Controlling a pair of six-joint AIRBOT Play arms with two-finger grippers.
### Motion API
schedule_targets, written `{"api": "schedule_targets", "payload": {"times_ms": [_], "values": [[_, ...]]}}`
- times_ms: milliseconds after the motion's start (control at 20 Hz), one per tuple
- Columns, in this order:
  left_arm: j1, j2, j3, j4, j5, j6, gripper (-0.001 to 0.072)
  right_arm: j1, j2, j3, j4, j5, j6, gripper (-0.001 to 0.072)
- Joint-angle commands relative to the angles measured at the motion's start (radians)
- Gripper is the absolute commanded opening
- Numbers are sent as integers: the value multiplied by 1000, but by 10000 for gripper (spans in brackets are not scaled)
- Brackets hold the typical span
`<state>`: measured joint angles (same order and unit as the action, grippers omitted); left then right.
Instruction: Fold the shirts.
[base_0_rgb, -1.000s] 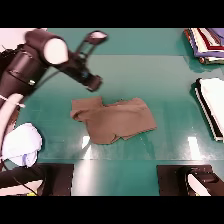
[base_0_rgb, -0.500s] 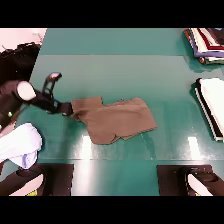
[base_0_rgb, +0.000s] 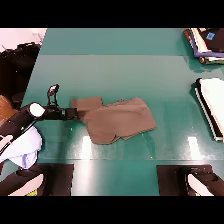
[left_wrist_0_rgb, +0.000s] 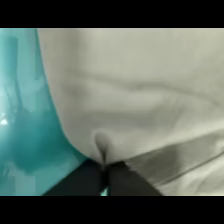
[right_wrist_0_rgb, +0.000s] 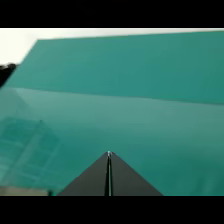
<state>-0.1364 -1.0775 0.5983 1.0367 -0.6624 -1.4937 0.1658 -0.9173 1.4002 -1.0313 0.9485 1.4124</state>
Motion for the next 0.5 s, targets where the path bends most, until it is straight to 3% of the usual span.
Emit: {"api": "schedule_targets", "payload": {"times_ms": [0, 150, 250, 300, 350, 400, 450], "values": [[1, 10, 64, 23, 1, 10, 28, 0, -8, 0, -151, 161, 2, 15], [1, 32, 274, 156, -103, 10, 28, -29, -61, -42, -192, 365, 2, 16], [1, 35, 410, 203, -156, 10, 28, -39, -101, -138, -190, 389, 2, 17], [1, 35, 459, 210, -170, 10, 28, -38, -129, -190, -187, 386, 2, 77], [1, 35, 488, 211, -177, 10, 28, -38, -165, -232, -154, 382, 2, 310], [1, 35, 504, 210, -180, 10, 28, -38, -212, -273, -100, 370, 1, 480], [1, 35, 507, 209, -186, 9, 28, -37, -257, -307, -39, 346, 0, 482]]}}
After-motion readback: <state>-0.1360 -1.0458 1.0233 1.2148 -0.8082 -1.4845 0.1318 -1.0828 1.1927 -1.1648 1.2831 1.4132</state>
